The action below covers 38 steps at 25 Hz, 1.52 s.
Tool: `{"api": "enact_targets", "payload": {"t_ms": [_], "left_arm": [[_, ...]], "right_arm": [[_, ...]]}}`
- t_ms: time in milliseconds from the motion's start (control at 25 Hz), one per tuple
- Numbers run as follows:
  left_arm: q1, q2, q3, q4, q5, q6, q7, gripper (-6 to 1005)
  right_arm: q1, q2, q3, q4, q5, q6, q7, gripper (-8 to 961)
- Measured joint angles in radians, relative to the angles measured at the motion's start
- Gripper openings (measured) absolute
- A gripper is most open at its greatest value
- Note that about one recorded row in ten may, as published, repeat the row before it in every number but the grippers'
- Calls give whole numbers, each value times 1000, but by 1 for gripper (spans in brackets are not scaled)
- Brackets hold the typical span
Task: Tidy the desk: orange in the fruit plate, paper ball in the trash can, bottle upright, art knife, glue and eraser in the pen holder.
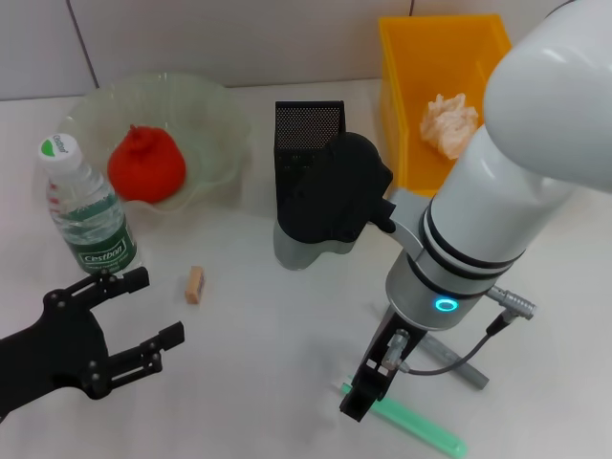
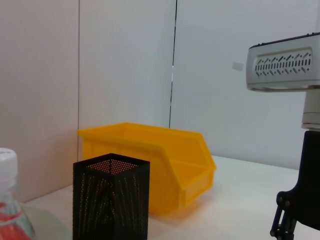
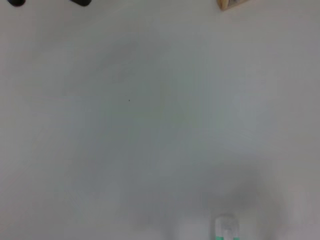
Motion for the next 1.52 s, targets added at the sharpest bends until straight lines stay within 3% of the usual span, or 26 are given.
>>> {"api": "enact_targets", "payload": {"t_ms": [1160,1400,1520], "left_arm": [[1,2,33,0,28,7,-15,784],[0,2,33,0,28,7,-15,784],[0,1,33,0,28,8,-15,784]], "right_arm": [[2,0,-41,43,4,39,11,790],[2,0,-39,41,4,39,12,761],[5,0,-40,40,4,39,12,657]]}}
